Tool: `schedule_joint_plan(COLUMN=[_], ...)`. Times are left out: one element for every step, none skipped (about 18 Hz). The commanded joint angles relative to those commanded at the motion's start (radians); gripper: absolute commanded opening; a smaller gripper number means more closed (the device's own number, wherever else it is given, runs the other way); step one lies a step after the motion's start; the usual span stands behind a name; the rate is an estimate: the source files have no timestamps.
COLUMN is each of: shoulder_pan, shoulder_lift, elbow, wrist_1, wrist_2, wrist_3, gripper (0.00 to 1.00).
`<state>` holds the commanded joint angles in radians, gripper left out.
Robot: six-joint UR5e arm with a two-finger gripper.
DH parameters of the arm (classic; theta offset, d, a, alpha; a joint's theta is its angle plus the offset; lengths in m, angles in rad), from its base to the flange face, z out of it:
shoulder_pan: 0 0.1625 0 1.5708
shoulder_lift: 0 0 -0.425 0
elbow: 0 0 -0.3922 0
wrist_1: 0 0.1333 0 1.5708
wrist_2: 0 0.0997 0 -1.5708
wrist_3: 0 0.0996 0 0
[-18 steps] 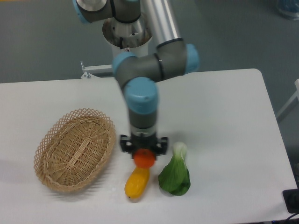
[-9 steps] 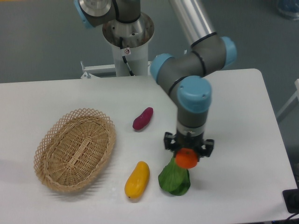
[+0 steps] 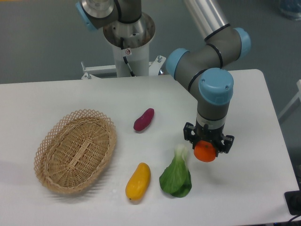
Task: Pick up the orange from the basket
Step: 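Raise the held orange above the bok choy toward the start position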
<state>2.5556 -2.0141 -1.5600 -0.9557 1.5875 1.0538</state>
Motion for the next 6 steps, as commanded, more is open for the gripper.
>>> schedule_joint_plan(shoulder_pan=[-0.002,-0.003,-0.003,-0.003,-0.003,-0.003], shoulder_lift=[-0.002,-0.002,-0.002,0.000,0.002,0.002], elbow=[0.000,-0.002,-0.003,-0.006,-0.008,-0.008], wrist_1=[0.000,0.002,0.002,0.002,0.002,0.002], wrist_2=[0.023,0.040,0.046,0.046,0.046,0.046], wrist_3=[0.002,0.002,0.003,0.005,0.012,0.012], gripper=[0.37,0.37,0.37,0.37,0.37,0.37])
